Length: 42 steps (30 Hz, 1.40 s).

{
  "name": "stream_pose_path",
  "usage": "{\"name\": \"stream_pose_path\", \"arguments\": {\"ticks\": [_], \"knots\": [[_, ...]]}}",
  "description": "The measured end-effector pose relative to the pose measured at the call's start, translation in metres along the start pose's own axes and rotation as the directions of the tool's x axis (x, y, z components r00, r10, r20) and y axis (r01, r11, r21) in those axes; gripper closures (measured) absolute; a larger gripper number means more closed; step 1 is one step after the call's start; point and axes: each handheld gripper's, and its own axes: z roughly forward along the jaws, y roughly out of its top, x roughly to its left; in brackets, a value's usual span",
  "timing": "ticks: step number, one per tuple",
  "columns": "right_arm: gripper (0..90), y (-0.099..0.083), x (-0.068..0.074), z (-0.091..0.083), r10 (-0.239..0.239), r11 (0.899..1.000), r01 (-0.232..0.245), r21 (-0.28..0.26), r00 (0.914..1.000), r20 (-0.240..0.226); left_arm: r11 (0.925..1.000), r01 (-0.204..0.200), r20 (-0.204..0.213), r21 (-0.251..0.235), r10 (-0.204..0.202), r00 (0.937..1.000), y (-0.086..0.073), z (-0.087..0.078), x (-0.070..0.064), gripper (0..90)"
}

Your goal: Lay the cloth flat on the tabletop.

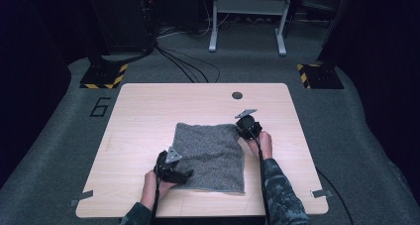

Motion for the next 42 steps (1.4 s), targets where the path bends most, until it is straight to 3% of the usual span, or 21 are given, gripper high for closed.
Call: {"name": "stream_pose_path", "arguments": {"ticks": [4,8,11,12,13,14,16,17,18,19,21,24,25,27,29,35,42], "knots": [[87.7,0.011,-0.011,0.000,0.013,0.999,-0.012,-0.030,0.9994,0.031,1.0000,0.004,-0.012,0.002,-0.004,0.9999,0.000,0.000,-0.001,14.0],[85.6,0.016,-0.017,0.010,0.016,1.000,-0.016,-0.007,0.9994,0.031,1.0000,0.009,-0.016,0.000,-0.009,0.9998,0.001,0.001,-0.002,13.9],[67.8,0.014,-0.018,0.015,0.053,0.998,-0.053,0.022,0.9985,0.008,0.9999,0.015,-0.015,-0.001,-0.015,0.9998,0.001,0.001,-0.002,13.4],[67.8,0.014,-0.018,0.015,0.053,0.998,-0.053,0.022,0.9985,0.008,0.9999,0.015,-0.015,-0.001,-0.015,0.9998,0.001,0.001,-0.002,11.3],[60.2,0.013,-0.017,0.014,0.070,0.997,-0.070,0.025,0.9975,-0.010,0.9997,0.015,-0.007,0.019,-0.015,0.9999,0.003,0.001,-0.002,11.3],[48.7,0.010,-0.015,0.006,0.087,0.996,-0.087,0.017,0.9957,-0.033,0.9993,0.028,0.002,0.027,-0.028,0.9996,0.007,0.000,0.000,3.8],[37.3,0.005,-0.010,-0.007,0.095,0.995,-0.096,-0.003,0.9938,-0.058,0.9996,0.028,0.011,0.008,-0.028,0.9995,0.014,-0.006,0.003,3.1],[33.4,0.003,-0.006,-0.013,0.100,0.995,-0.101,-0.005,0.9907,-0.092,0.9995,0.032,0.010,-0.003,-0.031,0.9995,0.017,-0.007,0.006,2.7],[27.3,-0.001,0.000,-0.019,0.090,0.996,-0.093,-0.013,0.9883,-0.123,0.9994,0.035,0.015,-0.005,-0.035,0.9993,0.021,-0.008,0.009,2.2],[27.3,-0.001,0.000,-0.019,0.090,0.996,-0.093,-0.013,0.9883,-0.123,0.9994,0.035,0.015,-0.005,-0.035,0.9993,0.021,-0.008,0.009,2.0],[18.7,-0.016,0.024,-0.032,0.036,0.999,-0.040,-0.024,0.9843,-0.173,0.9994,0.033,0.040,-0.004,-0.033,0.9987,0.032,-0.001,0.019,1.6],[13.9,-0.032,0.047,-0.035,0.006,1.000,-0.006,-0.001,0.9760,-0.218,0.9976,0.025,0.079,0.064,-0.030,0.9964,0.042,0.014,0.027,0.3],[13.6,-0.037,0.054,-0.034,-0.006,1.000,0.005,-0.002,0.9719,-0.235,0.9976,0.025,0.079,0.064,-0.030,0.9964,0.042,0.014,0.027,0.1],[11.2,-0.045,0.066,-0.031,-0.026,0.999,0.030,0.014,0.9744,-0.223,0.9936,0.006,0.094,0.113,-0.017,0.9955,0.046,0.027,0.029,0.1],[10.3,-0.052,0.072,-0.029,-0.022,0.999,0.027,0.021,0.9712,-0.237,0.9913,0.011,0.100,0.131,-0.024,0.9947,0.047,0.033,0.030,0.1],[9.5,-0.064,0.072,-0.033,-0.049,0.998,0.056,0.027,0.9774,-0.206,0.9918,0.017,0.092,0.127,-0.028,0.9953,0.050,0.040,0.028,0.0],[7.9,-0.075,0.061,-0.040,-0.028,0.999,0.035,0.037,0.9811,-0.191,0.9899,0.003,0.072,0.141,-0.013,0.9973,0.058,0.047,0.014,0.0]]}}
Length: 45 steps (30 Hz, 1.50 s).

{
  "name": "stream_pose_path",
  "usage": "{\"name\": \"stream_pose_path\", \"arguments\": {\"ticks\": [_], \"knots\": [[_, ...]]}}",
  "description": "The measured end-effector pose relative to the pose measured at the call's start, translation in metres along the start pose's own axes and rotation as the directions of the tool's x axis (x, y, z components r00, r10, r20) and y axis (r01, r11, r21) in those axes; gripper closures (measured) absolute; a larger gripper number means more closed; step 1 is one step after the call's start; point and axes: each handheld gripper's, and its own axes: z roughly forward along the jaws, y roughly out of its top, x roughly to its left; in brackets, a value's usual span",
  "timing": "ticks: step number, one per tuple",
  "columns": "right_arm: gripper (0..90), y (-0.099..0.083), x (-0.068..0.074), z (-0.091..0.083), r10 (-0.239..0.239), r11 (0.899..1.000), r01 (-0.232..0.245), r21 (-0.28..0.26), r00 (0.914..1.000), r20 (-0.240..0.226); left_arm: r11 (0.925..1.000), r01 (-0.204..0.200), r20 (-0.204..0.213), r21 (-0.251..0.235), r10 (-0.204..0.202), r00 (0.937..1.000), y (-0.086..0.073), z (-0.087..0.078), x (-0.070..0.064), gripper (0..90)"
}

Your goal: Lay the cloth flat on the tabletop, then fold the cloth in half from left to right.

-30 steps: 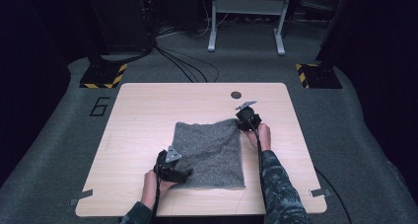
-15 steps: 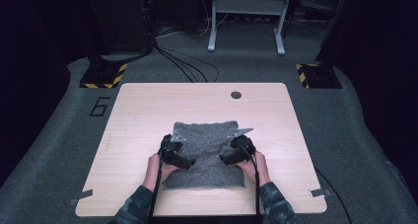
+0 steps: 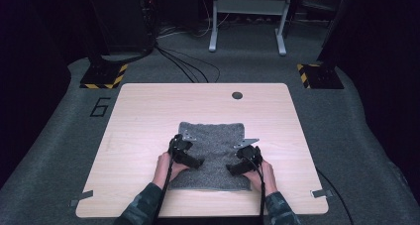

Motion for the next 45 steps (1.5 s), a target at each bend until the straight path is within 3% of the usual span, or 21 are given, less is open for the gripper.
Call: {"name": "stream_pose_path", "arguments": {"ticks": [7,9,11,12,14,16,19,20,21,22,23,24,26,29,30,35,37,38,41,45], "knots": [[5.3,-0.002,-0.007,-0.003,-0.022,1.000,0.022,0.021,0.9998,-0.002,0.9999,0.004,-0.003,0.011,-0.004,1.0000,-0.002,-0.002,-0.007,0.0],[4.2,-0.002,-0.008,-0.003,-0.031,0.999,0.031,0.030,0.9994,-0.013,0.9996,0.028,0.026,-0.007,-0.028,0.9993,-0.004,-0.004,-0.006,0.0],[3.0,-0.001,-0.008,-0.004,-0.034,0.999,0.033,0.026,0.9994,0.004,0.9967,0.045,0.016,-0.067,-0.044,0.9989,-0.005,-0.015,-0.004,0.0],[3.0,-0.001,-0.008,-0.004,-0.034,0.999,0.033,0.026,0.9994,0.004,0.9967,0.045,0.016,-0.067,-0.044,0.9989,-0.005,-0.015,-0.004,0.0],[2.9,0.001,-0.007,-0.015,-0.002,1.000,0.002,-0.016,0.9996,-0.027,0.9890,0.068,0.016,-0.131,-0.066,0.9977,-0.002,-0.033,0.003,0.0],[2.9,0.004,-0.002,-0.021,-0.002,0.999,0.001,-0.041,0.9994,-0.036,0.9879,0.069,0.012,-0.139,-0.068,0.9976,-0.001,-0.036,0.007,0.0],[3.1,0.011,0.012,-0.026,-0.026,0.998,0.023,-0.056,0.9985,-0.048,0.9875,0.105,0.003,-0.118,-0.106,0.9944,0.000,-0.039,0.034,0.0],[3.1,0.011,0.012,-0.026,-0.026,0.998,0.023,-0.056,0.9985,-0.048,0.9875,0.105,0.003,-0.118,-0.106,0.9944,0.000,-0.039,0.034,0.0],[3.3,0.015,0.022,-0.026,-0.045,0.997,0.042,-0.065,0.9974,-0.056,0.9840,0.131,0.011,-0.120,-0.131,0.9914,0.000,-0.037,0.044,0.0],[4.1,0.016,0.028,-0.026,-0.044,0.997,0.040,-0.064,0.9972,-0.060,0.9833,0.133,-0.009,-0.124,-0.135,0.9908,0.001,-0.037,0.049,0.0],[4.5,0.017,0.032,-0.025,-0.073,0.996,0.069,-0.059,0.9954,-0.063,0.9823,0.137,-0.014,-0.128,-0.140,0.9901,0.001,-0.037,0.053,0.0],[4.6,0.018,0.039,-0.024,-0.070,0.996,0.066,-0.062,0.9955,-0.063,0.9767,0.162,0.009,-0.141,-0.162,0.9867,0.001,-0.037,0.056,0.0],[4.4,0.019,0.050,-0.020,-0.089,0.995,0.085,-0.051,0.9932,-0.075,0.9747,0.167,0.004,-0.149,-0.168,0.9857,0.003,-0.037,0.061,0.0],[4.4,0.023,0.065,-0.016,-0.125,0.992,0.121,-0.048,0.9867,-0.104,0.9778,0.151,-0.008,-0.145,-0.154,0.9881,0.006,-0.037,0.065,0.0],[4.6,0.024,0.072,-0.016,-0.117,0.993,0.112,-0.047,0.9869,-0.112,0.9786,0.153,-0.010,-0.137,-0.156,0.9877,0.009,-0.035,0.071,0.0],[5.5,0.035,0.098,-0.012,-0.139,0.989,0.129,-0.072,0.9788,-0.151,0.9742,0.185,-0.015,-0.129,-0.189,0.9819,0.015,-0.026,0.085,0.0],[6.0,0.039,0.107,-0.011,-0.157,0.986,0.146,-0.079,0.9730,-0.169,0.9743,0.182,-0.038,-0.133,-0.189,0.9813,0.016,-0.023,0.088,0.1],[6.6,0.042,0.112,-0.009,-0.171,0.984,0.157,-0.090,0.9694,-0.177,0.9766,0.179,-0.035,-0.119,-0.184,0.9823,0.017,-0.022,0.090,0.1],[13.7,0.048,0.128,-0.003,-0.207,0.977,0.194,-0.085,0.9622,-0.177,0.9742,0.193,-0.033,-0.117,-0.198,0.9797,0.019,-0.015,0.096,0.2],[21.5,0.053,0.150,0.005,-0.264,0.964,0.255,-0.074,0.9442,-0.196,0.9753,0.182,-0.048,-0.124,-0.190,0.9807,0.023,-0.011,0.103,2.8]]}}
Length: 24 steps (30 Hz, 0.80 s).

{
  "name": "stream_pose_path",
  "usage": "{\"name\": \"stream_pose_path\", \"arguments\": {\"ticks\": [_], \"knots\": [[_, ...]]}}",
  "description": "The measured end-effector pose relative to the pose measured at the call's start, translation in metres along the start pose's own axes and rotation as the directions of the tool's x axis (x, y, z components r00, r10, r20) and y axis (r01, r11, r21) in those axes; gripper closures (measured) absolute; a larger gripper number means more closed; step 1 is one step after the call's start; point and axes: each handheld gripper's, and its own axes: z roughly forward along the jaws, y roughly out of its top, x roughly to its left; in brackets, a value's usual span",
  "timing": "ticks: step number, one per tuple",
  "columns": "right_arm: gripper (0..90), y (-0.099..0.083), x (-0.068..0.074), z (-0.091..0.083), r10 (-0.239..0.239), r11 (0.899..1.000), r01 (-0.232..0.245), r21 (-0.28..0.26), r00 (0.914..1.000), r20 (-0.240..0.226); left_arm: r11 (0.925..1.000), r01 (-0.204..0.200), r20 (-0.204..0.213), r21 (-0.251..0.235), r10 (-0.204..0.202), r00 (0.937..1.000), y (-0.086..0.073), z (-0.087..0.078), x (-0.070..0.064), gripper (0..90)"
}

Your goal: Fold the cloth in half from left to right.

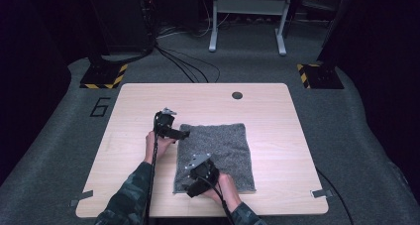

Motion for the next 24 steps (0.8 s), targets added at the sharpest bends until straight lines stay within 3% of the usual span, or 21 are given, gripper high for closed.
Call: {"name": "stream_pose_path", "arguments": {"ticks": [6,9,11,14,16,19,24], "knots": [[42.1,0.009,0.020,0.013,-0.030,1.000,0.030,-0.006,0.9990,-0.032,0.9998,-0.003,-0.017,0.020,0.004,0.9998,0.002,0.010,0.004,8.0],[46.5,0.012,0.027,0.019,-0.063,0.998,0.063,-0.010,0.9969,-0.046,0.9995,0.006,-0.010,0.031,-0.006,0.9999,0.002,0.013,0.005,12.3],[47.7,0.013,0.031,0.024,-0.078,0.997,0.077,-0.015,0.9955,-0.053,0.9982,-0.012,-0.013,0.058,0.013,0.9998,0.001,0.017,0.004,14.8],[52.1,0.012,0.034,0.031,-0.087,0.996,0.086,-0.021,0.9949,-0.051,0.9979,-0.027,-0.032,0.059,0.029,0.9991,0.001,0.018,0.002,19.5],[55.2,0.011,0.036,0.034,-0.082,0.997,0.081,-0.014,0.9954,-0.049,0.9974,-0.035,-0.036,0.064,0.037,0.9987,0.002,0.018,0.001,28.0],[59.4,0.008,0.035,0.039,-0.081,0.997,0.081,-0.011,0.9955,-0.049,0.9963,-0.062,-0.090,0.060,0.067,0.9937,0.000,0.017,-0.003,38.0],[66.8,0.009,0.032,0.040,-0.084,0.996,0.084,-0.010,0.9948,-0.057,0.9947,-0.090,-0.098,0.051,0.094,0.9907,0.000,0.018,-0.009,54.2]]}}
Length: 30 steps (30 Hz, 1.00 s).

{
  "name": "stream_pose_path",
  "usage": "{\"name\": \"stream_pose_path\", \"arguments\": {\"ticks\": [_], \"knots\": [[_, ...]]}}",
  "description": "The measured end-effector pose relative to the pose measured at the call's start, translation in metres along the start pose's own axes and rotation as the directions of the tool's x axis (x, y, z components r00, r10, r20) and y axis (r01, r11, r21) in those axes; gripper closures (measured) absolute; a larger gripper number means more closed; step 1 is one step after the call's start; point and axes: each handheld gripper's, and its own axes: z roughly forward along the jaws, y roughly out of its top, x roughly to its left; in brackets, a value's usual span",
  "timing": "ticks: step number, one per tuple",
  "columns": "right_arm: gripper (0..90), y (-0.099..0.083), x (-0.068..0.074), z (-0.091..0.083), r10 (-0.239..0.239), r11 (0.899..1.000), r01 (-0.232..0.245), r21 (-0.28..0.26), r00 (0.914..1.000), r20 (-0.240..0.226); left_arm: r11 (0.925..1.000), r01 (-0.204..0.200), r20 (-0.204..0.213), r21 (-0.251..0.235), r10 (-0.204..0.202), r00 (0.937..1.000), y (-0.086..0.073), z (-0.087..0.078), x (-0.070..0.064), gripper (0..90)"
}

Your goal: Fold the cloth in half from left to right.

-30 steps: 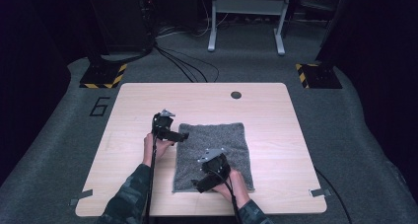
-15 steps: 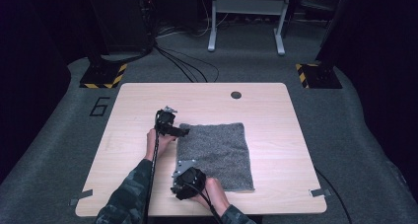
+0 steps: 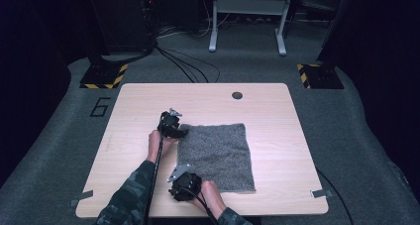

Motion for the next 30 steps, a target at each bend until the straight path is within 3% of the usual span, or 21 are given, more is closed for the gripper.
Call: {"name": "stream_pose_path", "arguments": {"ticks": [4,6,7,9,11,15,20,22,30], "knots": [[77.3,-0.006,-0.002,-0.002,0.049,0.998,-0.049,-0.025,0.9987,0.010,0.9998,-0.014,0.011,-0.017,0.014,0.9998,0.000,0.001,-0.003,65.2],[79.5,-0.008,-0.003,-0.001,0.050,0.997,-0.048,-0.059,0.9985,0.023,0.9997,-0.017,0.015,-0.020,0.017,0.9997,-0.001,0.001,-0.004,70.3],[79.5,-0.008,-0.003,-0.001,0.050,0.997,-0.048,-0.059,0.9985,0.023,0.9996,-0.017,0.016,-0.022,0.017,0.9997,-0.001,0.001,-0.005,70.3],[83.3,-0.008,-0.001,-0.002,0.056,0.998,-0.055,-0.039,0.9979,0.033,0.9995,-0.025,0.021,-0.019,0.025,0.9995,0.000,0.001,-0.007,79.3],[85.1,-0.009,0.000,-0.001,0.057,0.997,-0.054,-0.062,0.9974,0.043,0.9995,-0.028,0.028,-0.015,0.028,0.9992,0.001,0.001,-0.009,83.3],[86.8,-0.013,0.000,-0.002,0.072,0.994,-0.069,-0.084,0.9968,0.036,0.9996,-0.024,0.033,-0.016,0.025,0.9992,0.001,0.002,-0.009,85.6],[87.5,-0.018,-0.001,-0.003,0.088,0.990,-0.084,-0.111,0.9956,0.032,0.9996,0.012,0.046,-0.025,-0.011,0.9989,0.000,0.002,-0.007,86.2],[87.5,-0.019,0.000,-0.004,0.100,0.989,-0.096,-0.116,0.9943,0.036,0.9998,-0.003,0.045,-0.017,0.004,0.9990,0.001,0.001,-0.006,86.2],[87.6,-0.018,0.002,-0.018,0.100,0.982,-0.093,-0.162,0.9943,0.038,0.9997,0.012,0.032,-0.019,-0.011,0.9994,0.004,-0.005,-0.004,86.2]]}}
